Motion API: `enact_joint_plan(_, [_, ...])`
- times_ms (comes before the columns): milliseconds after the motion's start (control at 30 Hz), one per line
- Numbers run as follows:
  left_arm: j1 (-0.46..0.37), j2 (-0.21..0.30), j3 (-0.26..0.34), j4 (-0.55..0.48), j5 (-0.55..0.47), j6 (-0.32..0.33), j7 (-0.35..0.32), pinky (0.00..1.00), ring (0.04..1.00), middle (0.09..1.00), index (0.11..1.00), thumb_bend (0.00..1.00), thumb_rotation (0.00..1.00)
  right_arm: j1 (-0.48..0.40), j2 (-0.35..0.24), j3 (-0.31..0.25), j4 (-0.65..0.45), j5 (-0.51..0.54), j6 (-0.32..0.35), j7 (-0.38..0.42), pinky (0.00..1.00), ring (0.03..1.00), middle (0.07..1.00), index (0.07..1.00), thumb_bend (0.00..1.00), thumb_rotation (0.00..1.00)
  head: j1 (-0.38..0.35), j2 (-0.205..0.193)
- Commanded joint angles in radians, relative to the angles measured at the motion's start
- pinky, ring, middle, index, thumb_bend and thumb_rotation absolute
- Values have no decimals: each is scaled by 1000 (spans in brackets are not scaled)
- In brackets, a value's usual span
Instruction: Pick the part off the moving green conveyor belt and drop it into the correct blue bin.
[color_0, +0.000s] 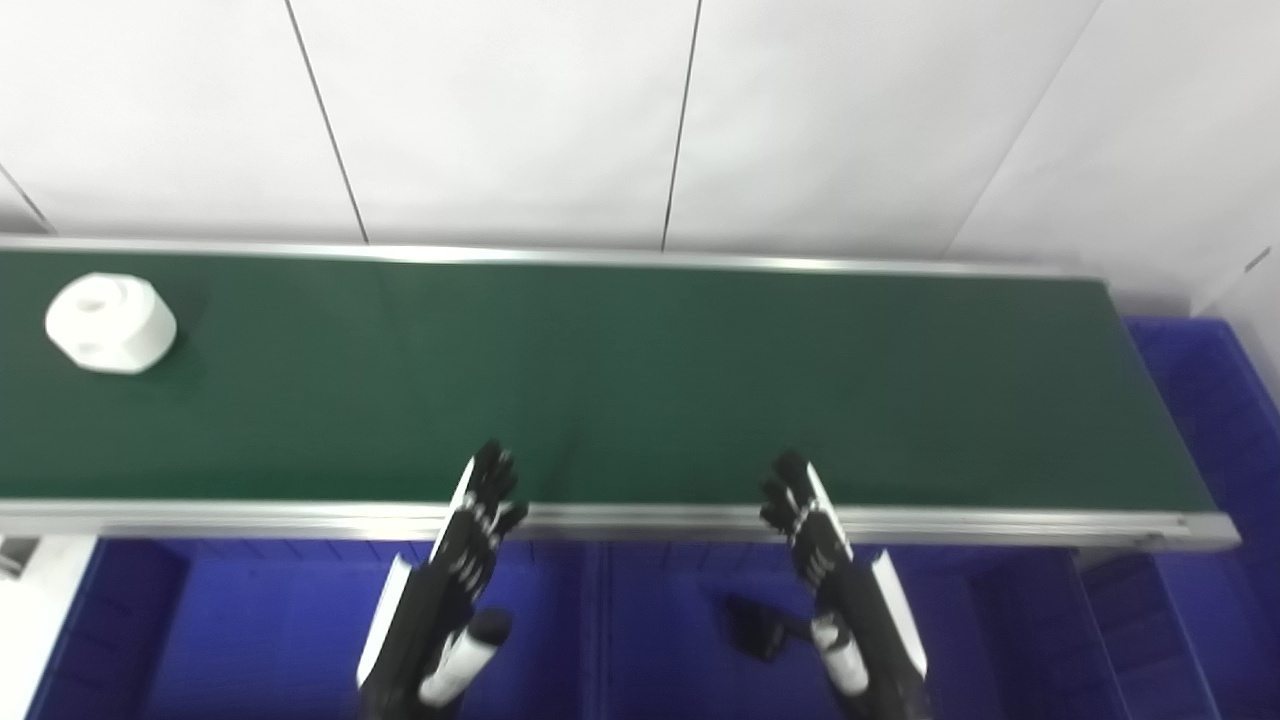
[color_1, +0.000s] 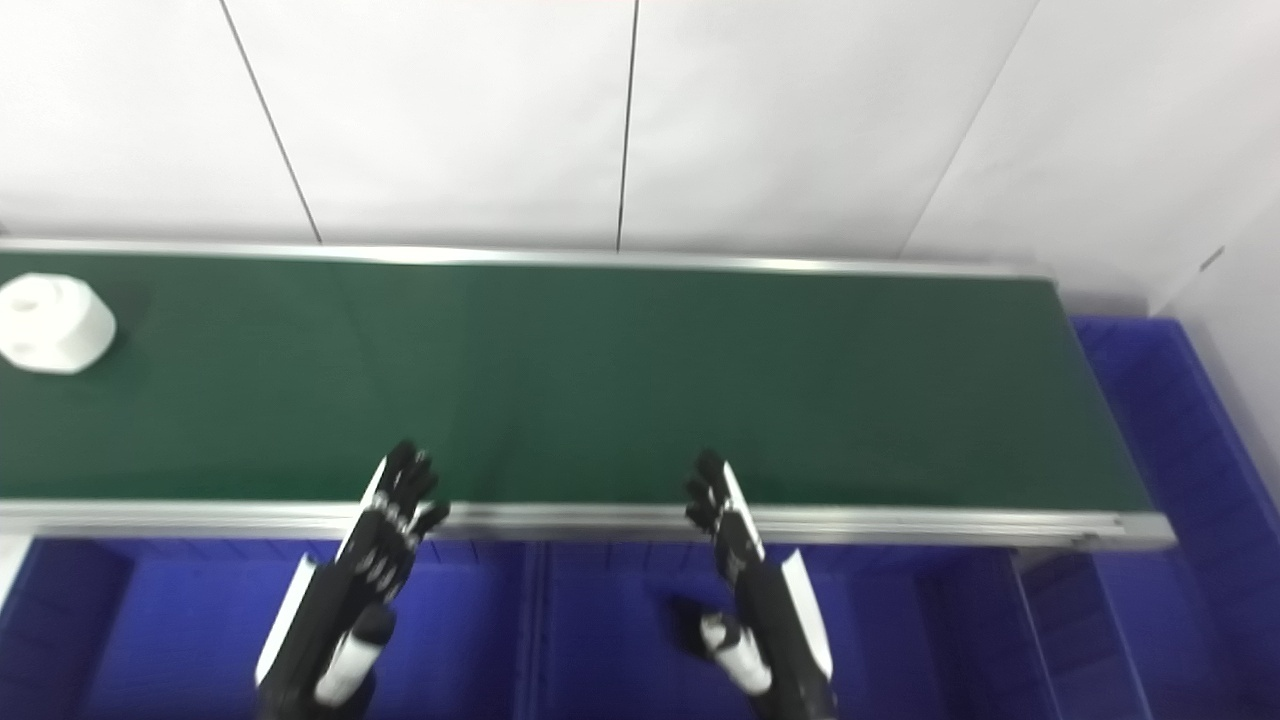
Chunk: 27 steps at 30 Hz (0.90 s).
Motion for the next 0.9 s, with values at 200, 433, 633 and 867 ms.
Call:
enact_joint_plan(200, [13,-11,-11,-27,10,-3,13,954,990,1000,993,934,821,0,-14,-4,-44,8,16,14,916,946,985,1000,949,1000,4,-3])
enact_joint_plan(433, [6,-3,-2,-24,5,0,13,950,990,999,997,938,824,-6,-5,1,-44,-4,24,15,913,948,984,1000,945,1000,-18,-2])
enact_joint_plan(633, [2,2,4,-36,0,14,13,948,992,998,998,947,828,-8,7,3,-56,-9,34,16,918,945,982,1000,940,1000,-28,23])
enact_joint_plan(867, [-11,1,9,-63,3,39,14,941,985,997,998,894,828,-19,14,3,-99,-3,86,21,915,938,982,1000,927,1000,-38,81])
